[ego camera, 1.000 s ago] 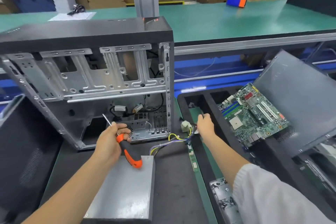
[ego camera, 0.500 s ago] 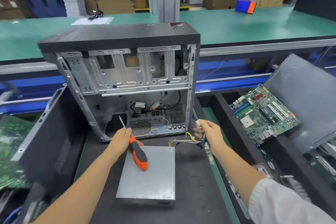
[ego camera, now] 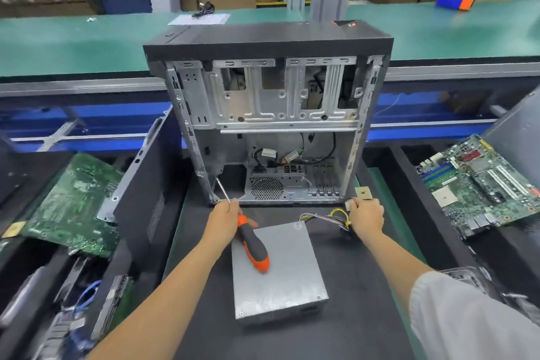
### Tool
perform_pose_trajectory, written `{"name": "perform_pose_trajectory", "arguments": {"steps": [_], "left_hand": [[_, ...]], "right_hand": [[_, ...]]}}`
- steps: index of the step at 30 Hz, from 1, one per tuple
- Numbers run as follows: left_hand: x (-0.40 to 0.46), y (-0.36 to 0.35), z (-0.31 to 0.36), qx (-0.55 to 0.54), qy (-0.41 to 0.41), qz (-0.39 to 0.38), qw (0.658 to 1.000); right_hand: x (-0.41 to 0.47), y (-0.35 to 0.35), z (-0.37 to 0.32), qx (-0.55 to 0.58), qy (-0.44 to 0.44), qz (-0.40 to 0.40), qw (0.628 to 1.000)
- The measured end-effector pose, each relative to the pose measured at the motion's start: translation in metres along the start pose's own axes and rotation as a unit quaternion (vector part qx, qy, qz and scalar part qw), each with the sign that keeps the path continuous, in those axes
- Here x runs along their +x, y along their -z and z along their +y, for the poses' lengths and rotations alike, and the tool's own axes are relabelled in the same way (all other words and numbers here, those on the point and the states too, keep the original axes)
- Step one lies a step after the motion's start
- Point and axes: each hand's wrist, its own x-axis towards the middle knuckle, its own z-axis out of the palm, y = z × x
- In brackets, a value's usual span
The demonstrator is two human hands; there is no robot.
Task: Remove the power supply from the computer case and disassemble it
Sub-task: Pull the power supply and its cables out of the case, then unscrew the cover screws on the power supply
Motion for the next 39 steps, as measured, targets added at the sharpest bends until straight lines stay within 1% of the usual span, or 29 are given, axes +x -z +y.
{"name": "perform_pose_trajectory", "arguments": {"steps": [3,4,7,8,9,10,12,13,14,15,16,18,19,20,21,22,24,26,27,29,31,33,35,37,39], "left_hand": [[-0.005,-0.002,0.009,-0.142,0.020,-0.041,0.989],[-0.006,-0.002,0.012,-0.168,0.031,-0.049,0.984],[-0.007,-0.001,0.023,-0.233,0.069,-0.067,0.968],[-0.007,-0.001,0.026,-0.253,0.074,-0.065,0.963],[-0.007,0.000,0.028,-0.277,0.077,-0.062,0.956],[-0.007,0.000,0.031,-0.311,0.082,-0.060,0.945],[-0.008,0.002,0.038,-0.401,0.105,-0.072,0.907],[-0.009,0.003,0.042,-0.447,0.115,-0.086,0.883],[-0.011,0.003,0.046,-0.490,0.125,-0.097,0.857],[-0.013,0.004,0.050,-0.531,0.135,-0.107,0.830],[-0.014,0.005,0.053,-0.568,0.143,-0.114,0.802],[-0.017,0.006,0.056,-0.633,0.175,-0.118,0.745],[-0.019,0.007,0.057,-0.653,0.190,-0.120,0.723],[-0.020,0.009,0.057,-0.656,0.196,-0.122,0.718],[-0.020,0.012,0.055,-0.644,0.193,-0.126,0.730],[-0.020,0.016,0.052,-0.616,0.186,-0.134,0.754],[-0.020,0.026,0.042,-0.517,0.163,-0.162,0.824],[-0.020,0.035,0.029,-0.398,0.134,-0.175,0.890],[-0.021,0.038,0.022,-0.351,0.123,-0.170,0.913],[-0.022,0.040,0.008,-0.283,0.114,-0.119,0.945],[-0.023,0.039,-0.009,-0.246,0.129,-0.055,0.959],[-0.026,0.038,-0.023,-0.240,0.128,-0.033,0.962],[-0.031,0.038,-0.032,-0.222,0.078,-0.058,0.970],[-0.035,0.039,-0.036,-0.183,0.023,-0.107,0.977],[-0.038,0.039,-0.034,-0.122,-0.011,-0.137,0.983]], "right_hand": [[0.003,0.009,-0.006,-0.064,0.051,-0.009,0.997],[0.004,0.014,-0.009,-0.075,0.061,-0.009,0.995],[-0.001,0.037,-0.017,-0.116,0.082,0.020,0.990],[-0.005,0.047,-0.021,-0.128,0.096,0.026,0.987],[-0.011,0.057,-0.026,-0.128,0.131,0.041,0.982],[-0.018,0.067,-0.033,-0.128,0.185,0.062,0.972],[-0.042,0.083,-0.050,-0.048,0.275,0.079,0.957],[-0.057,0.087,-0.057,0.003,0.298,0.080,0.951],[-0.074,0.089,-0.066,0.026,0.316,0.082,0.945],[-0.090,0.089,-0.073,0.032,0.337,0.070,0.938],[-0.105,0.087,-0.080,0.051,0.354,0.030,0.934],[-0.131,0.082,-0.094,0.133,0.359,-0.126,0.915],[-0.139,0.077,-0.101,0.172,0.363,-0.183,0.897],[-0.144,0.073,-0.106,0.204,0.370,-0.205,0.883],[-0.147,0.069,-0.111,0.237,0.377,-0.200,0.873],[-0.149,0.065,-0.117,0.264,0.384,-0.182,0.866],[-0.151,0.062,-0.127,0.306,0.391,-0.151,0.855],[-0.151,0.060,-0.137,0.319,0.407,-0.124,0.847],[-0.150,0.059,-0.141,0.315,0.416,-0.115,0.846],[-0.149,0.059,-0.150,0.311,0.411,-0.122,0.848],[-0.147,0.061,-0.158,0.299,0.398,-0.135,0.857],[-0.146,0.062,-0.164,0.300,0.403,-0.120,0.856],[-0.146,0.065,-0.169,0.297,0.413,-0.099,0.855],[-0.145,0.065,-0.172,0.253,0.424,-0.078,0.866],[-0.145,0.063,-0.172,0.212,0.437,-0.072,0.871]]}}
